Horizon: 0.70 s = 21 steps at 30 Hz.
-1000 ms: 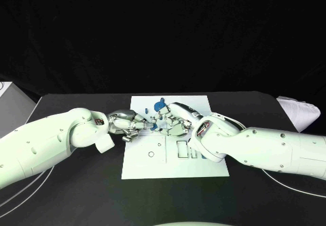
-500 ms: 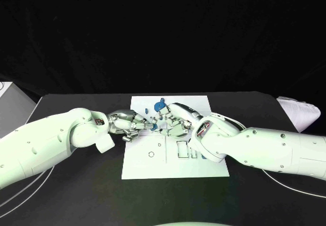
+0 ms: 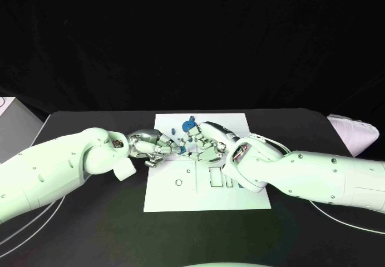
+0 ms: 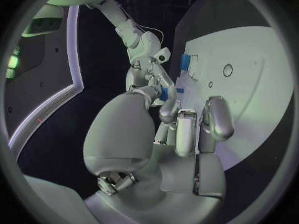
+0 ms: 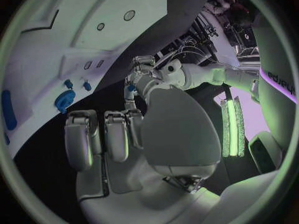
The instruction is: Assemble the parts on the task board
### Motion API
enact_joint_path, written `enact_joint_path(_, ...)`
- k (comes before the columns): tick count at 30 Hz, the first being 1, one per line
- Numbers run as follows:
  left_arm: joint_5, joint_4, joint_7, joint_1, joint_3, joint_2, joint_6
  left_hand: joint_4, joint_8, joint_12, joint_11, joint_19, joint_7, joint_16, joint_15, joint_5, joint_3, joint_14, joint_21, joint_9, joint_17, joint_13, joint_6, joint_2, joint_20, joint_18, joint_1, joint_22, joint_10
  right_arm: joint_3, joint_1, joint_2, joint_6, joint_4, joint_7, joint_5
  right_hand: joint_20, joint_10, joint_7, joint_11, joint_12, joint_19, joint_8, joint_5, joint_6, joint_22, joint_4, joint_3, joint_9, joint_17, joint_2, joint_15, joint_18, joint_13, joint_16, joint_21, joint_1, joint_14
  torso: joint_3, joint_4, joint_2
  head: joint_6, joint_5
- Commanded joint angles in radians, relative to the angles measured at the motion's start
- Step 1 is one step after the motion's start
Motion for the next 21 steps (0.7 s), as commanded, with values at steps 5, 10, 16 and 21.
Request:
enact_joint_path(5, 0.021, -0.001, 0.019, 0.001, 0.001, 0.004, -0.006, -0.022, 0.005, 0.001, -0.004, 0.002, -0.003, 0.004, -0.007, 0.002, 0.028, 0.077, 0.004, 0.013, 0.200, -0.001, -0.004, 0.003, -0.007, 0.009, 0.014, 0.001, 0.001, 0.000, -0.001, 0.003, 0.013, 0.001, -0.004, -0.012, -0.002, -0.002, -0.002, -0.005, 0.001, 0.093, 0.003, 0.007, 0.007, 0.226, 0.003, -0.003, 0.002, 0.169, 0.003, -0.001, -0.009, 0.153, -0.003, -0.001, -0.008, 0.083, -0.0004, 0.0003, 0.000, 0.000, 0.000)
enact_joint_path(10, 0.029, -0.002, 0.019, 0.001, 0.001, 0.004, -0.014, -0.018, 0.010, 0.002, -0.003, 0.003, -0.001, 0.005, -0.006, 0.006, 0.045, 0.077, 0.004, 0.016, 0.201, -0.001, -0.009, 0.010, -0.006, 0.009, 0.005, 0.002, 0.003, 0.000, -0.001, 0.004, 0.014, 0.002, -0.006, -0.013, -0.002, -0.002, -0.002, -0.005, 0.001, 0.093, 0.004, 0.008, 0.007, 0.226, 0.003, -0.002, 0.002, 0.168, 0.002, -0.001, -0.009, 0.153, -0.003, -0.001, -0.010, 0.083, -0.0004, 0.0003, 0.000, 0.000, 0.000)
enact_joint_path(16, 0.043, -0.007, 0.016, 0.001, 0.000, 0.005, -0.027, -0.014, 0.025, 0.006, -0.003, 0.006, -0.001, 0.008, -0.005, 0.010, 0.110, 0.080, 0.008, 0.017, 0.207, 0.004, -0.012, 0.022, -0.004, 0.008, -0.016, 0.008, 0.012, 0.000, -0.001, 0.004, 0.011, 0.003, -0.006, -0.014, -0.002, -0.002, -0.002, -0.005, 0.001, 0.093, 0.004, 0.008, 0.007, 0.226, 0.003, -0.002, 0.002, 0.168, 0.002, -0.001, -0.009, 0.153, -0.003, -0.001, -0.010, 0.083, -0.0005, 0.0002, 0.000, -0.001, 0.000)
enact_joint_path(21, 0.064, -0.011, 0.009, 0.001, -0.003, 0.008, -0.037, -0.030, 0.038, 0.013, -0.006, 0.011, -0.005, 0.012, -0.007, 0.009, 0.160, 0.083, 0.012, 0.018, 0.214, 0.013, -0.010, 0.010, -0.004, 0.006, -0.036, 0.016, 0.022, 0.000, -0.001, 0.005, 0.008, 0.004, -0.006, -0.015, -0.002, -0.002, -0.002, -0.005, 0.001, 0.093, 0.004, 0.008, 0.007, 0.226, 0.003, -0.002, 0.002, 0.168, 0.002, -0.001, -0.009, 0.153, -0.003, -0.001, -0.010, 0.083, -0.0005, 0.0002, 0.000, -0.001, 0.000)
